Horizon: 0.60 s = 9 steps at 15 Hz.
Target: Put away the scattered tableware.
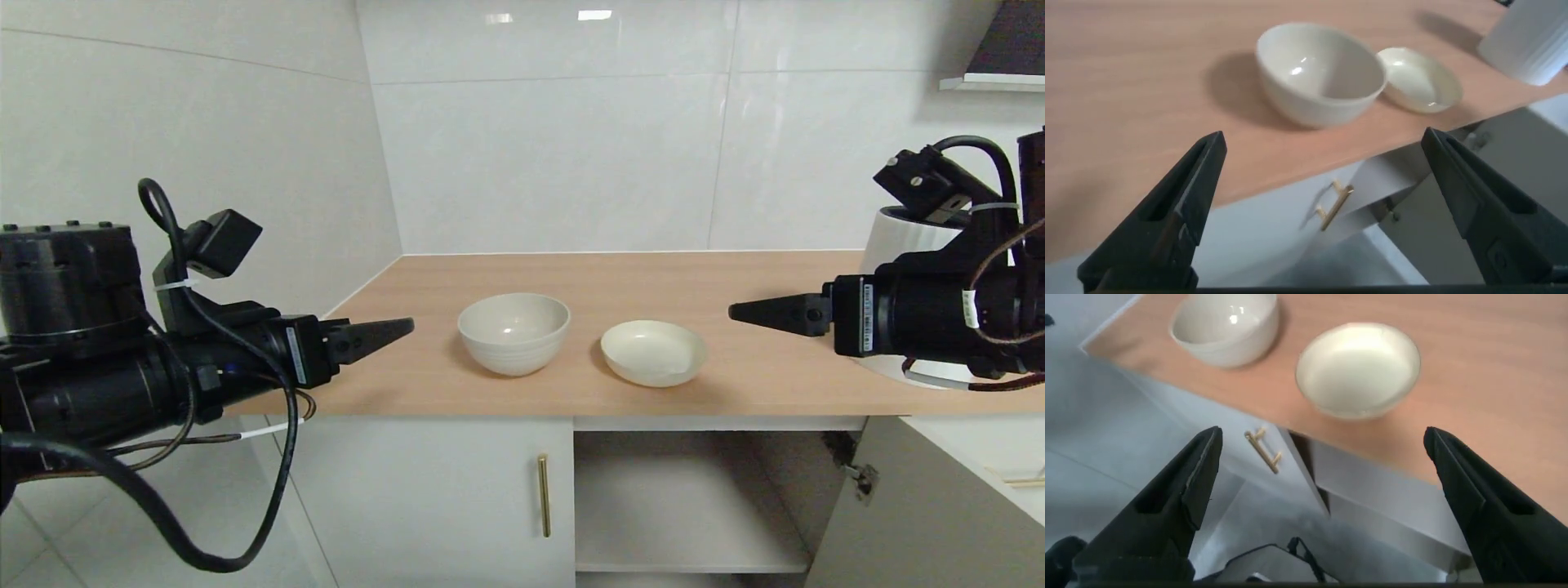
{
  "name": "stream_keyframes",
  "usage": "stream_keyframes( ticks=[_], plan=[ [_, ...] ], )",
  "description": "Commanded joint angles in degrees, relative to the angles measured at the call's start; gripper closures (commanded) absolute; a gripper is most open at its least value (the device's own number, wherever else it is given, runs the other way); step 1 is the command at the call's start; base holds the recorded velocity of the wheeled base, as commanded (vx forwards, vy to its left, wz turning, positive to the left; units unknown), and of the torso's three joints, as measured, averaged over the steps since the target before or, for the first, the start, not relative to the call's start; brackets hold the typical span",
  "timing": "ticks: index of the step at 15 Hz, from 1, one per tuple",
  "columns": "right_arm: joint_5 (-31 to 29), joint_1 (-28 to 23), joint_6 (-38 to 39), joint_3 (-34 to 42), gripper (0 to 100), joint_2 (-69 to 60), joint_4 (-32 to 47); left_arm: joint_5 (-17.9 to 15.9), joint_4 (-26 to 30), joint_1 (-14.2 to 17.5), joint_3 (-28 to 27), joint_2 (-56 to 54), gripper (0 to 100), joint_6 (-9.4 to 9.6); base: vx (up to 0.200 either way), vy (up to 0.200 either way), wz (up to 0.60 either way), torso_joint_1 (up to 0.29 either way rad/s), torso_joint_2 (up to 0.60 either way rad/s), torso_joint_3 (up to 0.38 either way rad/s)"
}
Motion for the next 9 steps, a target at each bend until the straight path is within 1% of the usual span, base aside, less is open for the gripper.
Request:
stream_keyframes(
  ticks=[1, 2, 3, 4, 5, 6, 7, 8, 9],
  plan=[
    [0.0, 0.0, 0.0, 0.0, 0, 2.1, -1.1, -0.1, 0.2, -0.2, -1.0, 2.9, 0, -0.17, 0.000, 0.000, 0.00, 0.119, -0.27, -0.159],
    [-0.1, -0.7, -0.3, 0.0, 0, 4.4, -3.2, -0.1, 0.9, -0.3, -3.0, 4.3, 0, -0.60, 0.000, 0.000, 0.00, 0.066, -0.15, -0.090],
    [-0.1, -2.1, -0.9, -0.2, 0, 6.3, -4.6, 0.0, 2.4, -1.3, -5.1, 5.8, 0, -1.40, 0.000, 0.000, 0.00, 0.041, -0.09, -0.046],
    [-0.1, -3.0, -1.3, -0.6, 0, 7.3, -5.6, 0.6, 4.7, -2.4, -7.8, 7.4, 0, -1.48, 0.000, 0.000, 0.00, 0.000, 0.00, 0.000],
    [-0.2, -3.7, -1.3, -0.8, 0, 8.6, -6.1, 0.7, 6.5, -2.7, -9.7, 8.1, 0, -1.48, 0.000, 0.000, 0.00, 0.000, 0.00, 0.000],
    [-0.9, -4.6, -1.1, -2.2, 0, 10.9, -6.0, 0.9, 12.5, -3.5, -13.7, 8.4, 0, -1.48, 0.000, 0.000, 0.00, 0.000, 0.00, 0.000],
    [-1.4, -5.2, -0.8, -2.8, 0, 12.4, -6.0, 0.8, 16.5, -4.2, -16.1, 8.8, 0, -2.19, 0.000, 0.000, 0.00, 0.000, 0.00, 0.000],
    [-1.9, -5.5, -0.6, -3.2, 0, 13.3, -6.0, 1.5, 19.8, -6.1, -18.3, 9.9, 0, -4.12, 0.000, 0.000, 0.00, 0.000, 0.00, 0.000],
    [-2.6, -5.6, 0.0, -3.5, 0, 14.0, -6.0, 3.8, 23.0, -7.3, -21.0, 10.3, 0, -7.72, 0.000, 0.000, 0.00, 0.000, 0.00, 0.000]
  ],
)
